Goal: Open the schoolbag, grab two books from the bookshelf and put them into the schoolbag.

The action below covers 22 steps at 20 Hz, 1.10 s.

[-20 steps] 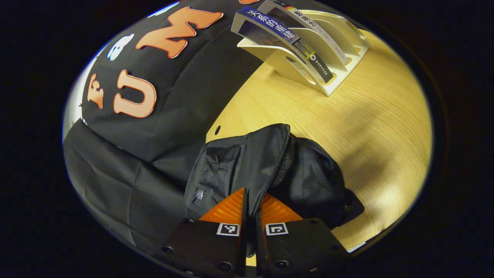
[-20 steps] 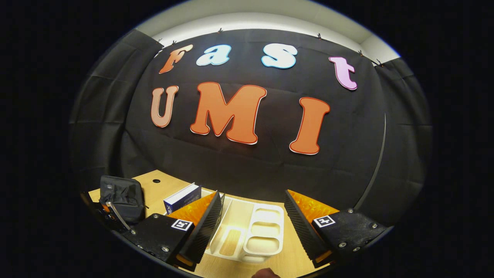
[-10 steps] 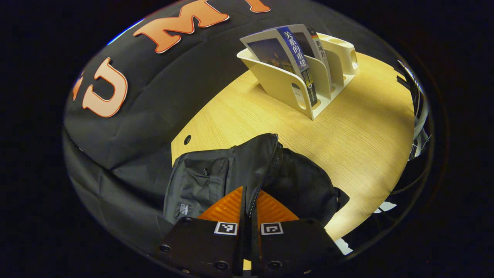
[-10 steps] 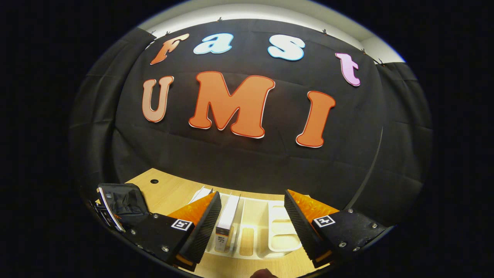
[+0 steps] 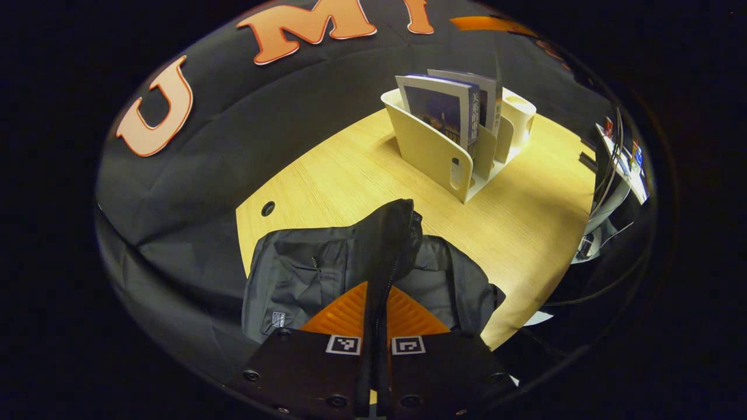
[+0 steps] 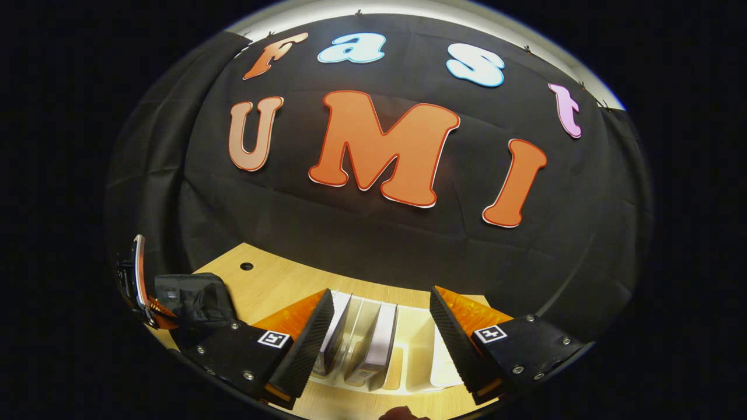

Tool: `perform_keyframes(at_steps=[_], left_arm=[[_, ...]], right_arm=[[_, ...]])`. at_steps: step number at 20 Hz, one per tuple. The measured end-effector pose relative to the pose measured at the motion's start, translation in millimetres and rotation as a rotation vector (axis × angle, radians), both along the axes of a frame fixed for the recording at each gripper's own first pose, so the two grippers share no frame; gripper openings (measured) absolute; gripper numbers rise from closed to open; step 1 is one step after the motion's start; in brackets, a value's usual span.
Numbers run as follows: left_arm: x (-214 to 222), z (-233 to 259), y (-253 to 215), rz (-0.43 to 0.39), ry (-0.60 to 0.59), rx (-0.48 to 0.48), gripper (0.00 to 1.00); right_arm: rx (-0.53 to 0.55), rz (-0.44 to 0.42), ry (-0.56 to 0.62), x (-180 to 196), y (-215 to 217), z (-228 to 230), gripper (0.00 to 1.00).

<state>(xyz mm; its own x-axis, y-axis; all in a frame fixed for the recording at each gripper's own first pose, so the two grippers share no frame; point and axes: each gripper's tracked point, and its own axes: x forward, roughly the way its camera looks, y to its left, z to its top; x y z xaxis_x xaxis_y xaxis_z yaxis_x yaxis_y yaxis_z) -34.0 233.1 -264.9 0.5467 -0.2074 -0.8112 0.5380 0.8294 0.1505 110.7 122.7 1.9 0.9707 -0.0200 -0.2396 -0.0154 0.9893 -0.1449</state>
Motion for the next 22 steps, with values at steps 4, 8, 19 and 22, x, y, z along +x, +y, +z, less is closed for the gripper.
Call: perform_keyframes(at_steps=[4, 8, 19, 22], left_arm=[[10.2, 19.4, 15.7, -0.032, 0.036, -0.013, 0.05], [19.8, 37.2, 18.4, -0.068, 0.087, -0.040, 0.04], [50.4, 70.3, 36.0, -0.116, 0.188, -0.096, 0.04], [52.6, 69.8, 35.2, -0.143, 0.190, -0.089, 0.05]], right_arm=[[-0.010, 0.015, 0.082, 14.5, 9.8, -6.8, 0.99], [-0.002, 0.027, 0.206, 24.9, 17.6, -27.9, 0.99], [0.027, 0.031, 0.592, 40.2, 37.1, -89.3, 1.00], [0.103, 0.041, 0.701, 42.6, 57.1, -101.6, 0.97]])
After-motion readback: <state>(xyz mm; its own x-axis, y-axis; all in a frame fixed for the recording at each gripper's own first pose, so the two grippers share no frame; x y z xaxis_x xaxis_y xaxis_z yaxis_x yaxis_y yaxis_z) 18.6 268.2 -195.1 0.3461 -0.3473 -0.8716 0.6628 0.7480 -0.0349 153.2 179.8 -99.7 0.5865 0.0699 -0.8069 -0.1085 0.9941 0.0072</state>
